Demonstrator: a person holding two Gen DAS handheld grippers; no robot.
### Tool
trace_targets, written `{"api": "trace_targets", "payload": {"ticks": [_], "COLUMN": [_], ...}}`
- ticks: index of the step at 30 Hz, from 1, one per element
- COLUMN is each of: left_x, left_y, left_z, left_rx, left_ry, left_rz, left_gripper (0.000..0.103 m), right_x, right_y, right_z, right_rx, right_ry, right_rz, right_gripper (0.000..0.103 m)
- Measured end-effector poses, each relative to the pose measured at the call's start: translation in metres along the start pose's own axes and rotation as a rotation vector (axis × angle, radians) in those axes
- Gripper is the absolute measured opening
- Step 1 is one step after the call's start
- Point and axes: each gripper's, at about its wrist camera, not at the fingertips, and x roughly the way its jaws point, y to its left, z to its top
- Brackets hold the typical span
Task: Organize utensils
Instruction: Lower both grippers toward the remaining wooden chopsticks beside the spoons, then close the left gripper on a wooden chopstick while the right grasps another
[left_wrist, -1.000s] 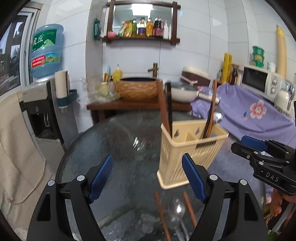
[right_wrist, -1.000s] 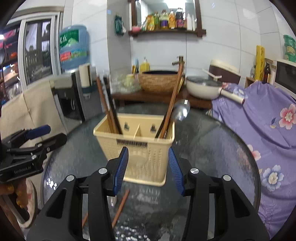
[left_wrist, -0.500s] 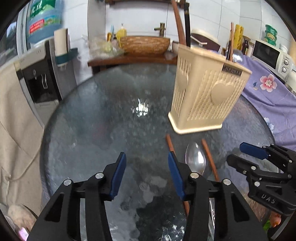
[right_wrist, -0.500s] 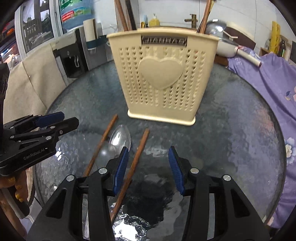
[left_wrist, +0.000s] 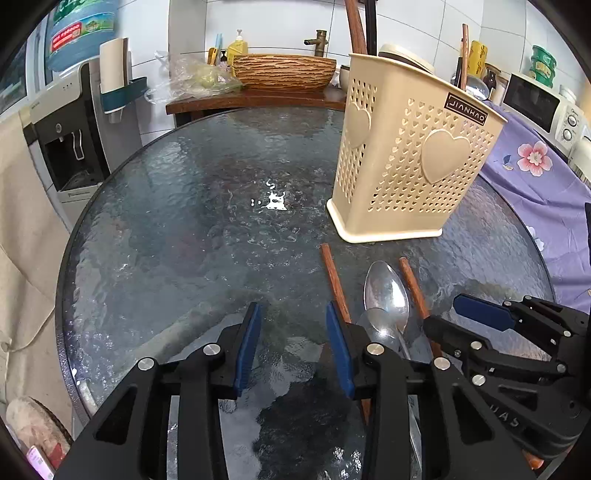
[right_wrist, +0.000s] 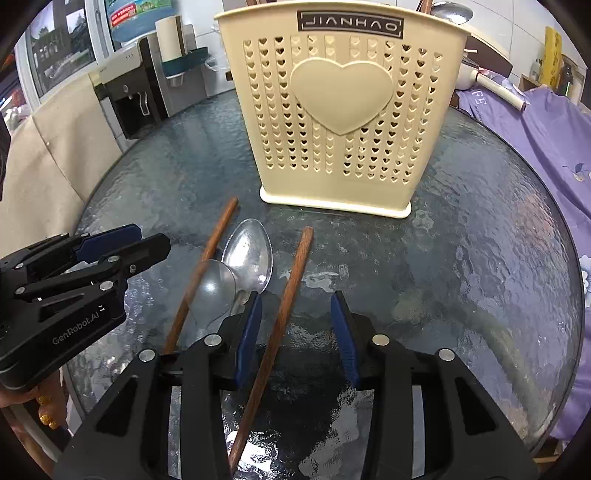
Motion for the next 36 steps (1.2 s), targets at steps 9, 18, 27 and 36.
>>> {"api": "trace_targets", "payload": {"ticks": [9, 18, 27, 36], "left_x": [0.013, 0.034, 0.052, 0.051], "left_y": [-0.004, -0.014, -0.022, -0.028], "left_z": [0.012, 0.032, 0.034, 0.032], "left_rx": [-0.015, 0.003, 0.025, 0.049], "left_ry": [0.015, 0.038, 0.088, 0.095], "left_rz": [-0.029, -0.036, -0.055, -0.036], "left_gripper": [0.03, 0.029, 0.025, 0.016], "right_x": [0.009, 0.016, 0.019, 0.029], "right_y": [0.0, 0.002, -0.004, -0.005], "right_z": [0.001, 0.01, 0.016, 0.032], "right_rx": [0.012, -0.008, -0.006, 0.017], "right_ry": [0.017, 0.011, 0.011, 0.009], "right_rz": [-0.027, -0.052, -0.061, -0.073], "right_gripper": [0.032, 0.031, 0.031, 0.025]}}
